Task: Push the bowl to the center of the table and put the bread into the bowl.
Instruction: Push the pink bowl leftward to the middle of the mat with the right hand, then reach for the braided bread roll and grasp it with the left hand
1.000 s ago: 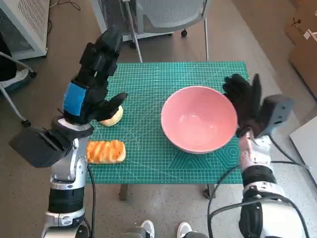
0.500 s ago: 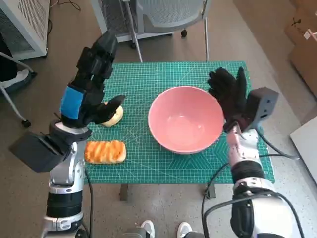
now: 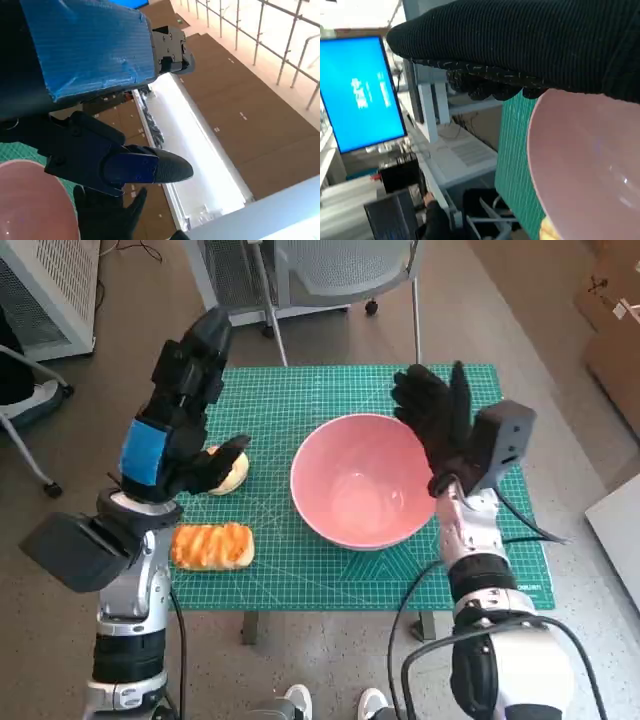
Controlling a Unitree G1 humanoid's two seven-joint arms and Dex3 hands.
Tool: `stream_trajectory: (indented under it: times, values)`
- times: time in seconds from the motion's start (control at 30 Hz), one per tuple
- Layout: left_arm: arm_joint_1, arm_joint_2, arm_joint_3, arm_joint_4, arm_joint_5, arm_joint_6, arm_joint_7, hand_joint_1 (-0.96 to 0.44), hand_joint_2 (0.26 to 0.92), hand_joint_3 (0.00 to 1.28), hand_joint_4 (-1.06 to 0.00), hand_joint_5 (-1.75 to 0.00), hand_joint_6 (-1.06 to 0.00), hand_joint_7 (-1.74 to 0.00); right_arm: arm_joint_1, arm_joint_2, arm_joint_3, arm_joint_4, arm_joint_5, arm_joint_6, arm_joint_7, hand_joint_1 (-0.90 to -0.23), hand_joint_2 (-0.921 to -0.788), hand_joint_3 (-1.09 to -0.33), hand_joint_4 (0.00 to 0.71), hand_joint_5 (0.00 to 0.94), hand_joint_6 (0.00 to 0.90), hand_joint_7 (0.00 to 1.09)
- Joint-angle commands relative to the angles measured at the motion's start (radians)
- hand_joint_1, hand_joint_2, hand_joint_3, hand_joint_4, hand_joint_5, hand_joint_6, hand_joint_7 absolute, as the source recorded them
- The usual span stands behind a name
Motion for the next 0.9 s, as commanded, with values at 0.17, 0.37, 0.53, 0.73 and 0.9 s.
stream_trajectory:
  times: [0.17, 0.37, 0.53, 0.73, 0.9]
  values:
    - [0.018, 0.012, 0.010, -0.037, 0.008, 0.004, 0.017, -0.62, 0.921, 0.30, -0.07, -0.02, 0.00, -0.45, -0.006, -0.003, 0.020, 0.008, -0.017, 0.009, 0.023, -0.538, -0.921, -0.907, 0.301, 0.003, 0.434, 0.00]
    - [0.020, 0.009, 0.010, -0.030, 0.009, 0.000, 0.020, -0.63, 0.921, 0.30, -0.07, -0.02, 0.00, -0.45, -0.015, -0.024, 0.016, -0.004, -0.004, -0.016, 0.055, -0.534, -0.921, -0.914, 0.299, 0.001, 0.424, 0.00]
    - [0.019, 0.007, 0.009, -0.031, 0.008, 0.003, 0.022, -0.63, 0.921, 0.30, -0.07, -0.02, 0.00, -0.45, -0.021, -0.052, 0.006, -0.035, 0.016, -0.077, 0.102, -0.534, -0.921, -0.911, 0.289, 0.000, 0.409, 0.00]
    - [0.015, 0.003, 0.005, -0.035, 0.001, 0.011, 0.021, -0.63, 0.921, 0.30, -0.07, -0.02, 0.00, -0.44, -0.013, -0.093, -0.019, -0.088, 0.056, -0.191, 0.201, -0.554, -0.921, -0.868, 0.273, 0.001, 0.399, 0.00]
    - [0.012, 0.000, -0.002, -0.047, 0.002, 0.021, 0.020, -0.62, 0.921, 0.30, -0.07, -0.02, 0.00, -0.44, 0.007, -0.114, -0.044, -0.149, 0.114, -0.301, 0.314, -0.589, -0.921, -0.825, 0.275, 0.003, 0.394, 0.00]
